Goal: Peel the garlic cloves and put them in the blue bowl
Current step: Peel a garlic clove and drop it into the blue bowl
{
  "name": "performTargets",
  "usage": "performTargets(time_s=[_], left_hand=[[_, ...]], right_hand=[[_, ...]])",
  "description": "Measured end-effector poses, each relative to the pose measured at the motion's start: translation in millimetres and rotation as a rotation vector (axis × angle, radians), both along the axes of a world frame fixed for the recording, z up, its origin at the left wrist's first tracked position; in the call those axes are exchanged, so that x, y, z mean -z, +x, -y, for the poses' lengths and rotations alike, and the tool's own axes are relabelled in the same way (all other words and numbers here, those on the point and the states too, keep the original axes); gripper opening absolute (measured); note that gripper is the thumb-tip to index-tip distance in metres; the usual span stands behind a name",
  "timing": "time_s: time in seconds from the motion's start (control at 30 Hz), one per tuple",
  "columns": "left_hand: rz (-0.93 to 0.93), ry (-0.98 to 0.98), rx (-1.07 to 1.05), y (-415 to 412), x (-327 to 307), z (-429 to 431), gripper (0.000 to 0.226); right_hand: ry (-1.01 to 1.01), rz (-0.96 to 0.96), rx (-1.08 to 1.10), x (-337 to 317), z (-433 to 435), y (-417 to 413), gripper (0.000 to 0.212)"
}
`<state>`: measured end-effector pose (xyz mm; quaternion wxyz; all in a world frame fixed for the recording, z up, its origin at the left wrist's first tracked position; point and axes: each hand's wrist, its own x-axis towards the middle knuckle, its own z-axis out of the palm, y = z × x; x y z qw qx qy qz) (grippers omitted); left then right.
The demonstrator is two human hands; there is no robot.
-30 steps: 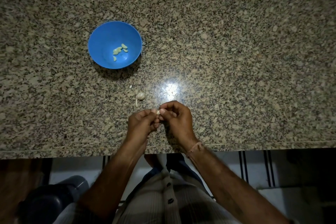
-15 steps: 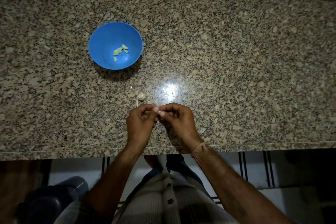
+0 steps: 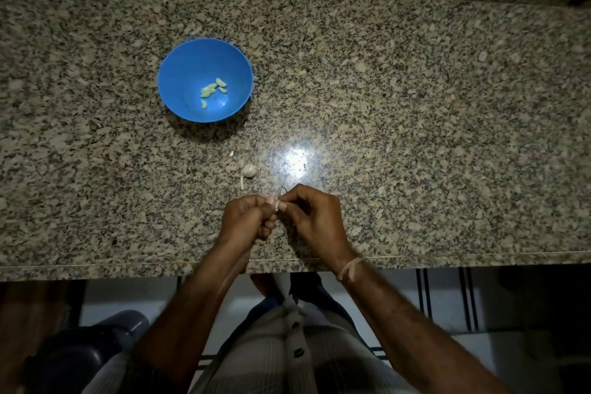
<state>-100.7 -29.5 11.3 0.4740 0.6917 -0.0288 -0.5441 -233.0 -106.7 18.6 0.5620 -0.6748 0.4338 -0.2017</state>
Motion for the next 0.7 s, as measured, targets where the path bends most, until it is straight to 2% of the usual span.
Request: performTargets(time_s=[0.07,0.1,0.17,0.2,0.23,0.27,0.33,0.37,0.47,0.57,0.6,0.63,0.7], left_hand=[[-0.025,-0.011,-0.01,1.7,-2.8,-0.1,0.024],[0.084,-0.036,0.022,1.7,-4.2,-1.8,0.024],[0.476,-0.078,0.159,-0.4,-6.1,-6.5,0.022],[0.624,-0.087,0.196,-2.0,-5.4,-8.2,0.022],[0.688,-0.084,0.196,-4.2,-4.9,-8.5,0.022],[0.675,-0.079,0.175,-5.6,-3.7,-8.4,0.024],[0.41,-0.061,0.088,-3.4,-0.2,-6.4,0.027],[0.232,-0.034,0.042,-1.4,0.2,-5.2,0.027],[-0.191,0.101,-0.046,7.3,-3.4,1.0,0.021],[-0.341,0.14,-0.104,9.3,-4.5,3.9,0.021],[-0.303,0.113,-0.106,7.6,-5.3,3.7,0.02],[-0.167,0.063,-0.072,4.5,-6.9,1.7,0.02],[0.373,-0.044,0.106,0.3,-8.5,-4.6,0.022]], right_hand=[[0.061,-0.015,0.02,0.4,-0.3,2.0,0.006],[0.209,0.012,0.067,0.5,1.0,3.8,0.004],[0.641,0.092,0.188,-3.0,4.0,6.2,0.001],[0.756,0.111,0.217,-4.7,5.1,6.8,0.001],[0.736,0.092,0.213,-4.5,5.4,6.8,0.001],[0.575,0.05,0.176,-3.5,4.6,6.5,0.002],[0.149,-0.021,0.058,-5.0,0.6,5.3,0.003],[0.014,-0.035,0.01,-4.8,-0.7,4.2,0.004],[-0.176,-0.041,-0.05,1.8,-1.0,2.9,0.009],[-0.151,-0.013,-0.036,2.5,-1.6,3.7,0.01],[-0.052,0.012,0.002,2.9,-2.1,4.7,0.009],[0.101,0.048,0.056,2.0,-2.6,6.0,0.007],[0.458,0.137,0.174,2.5,-1.4,8.7,0.003]])
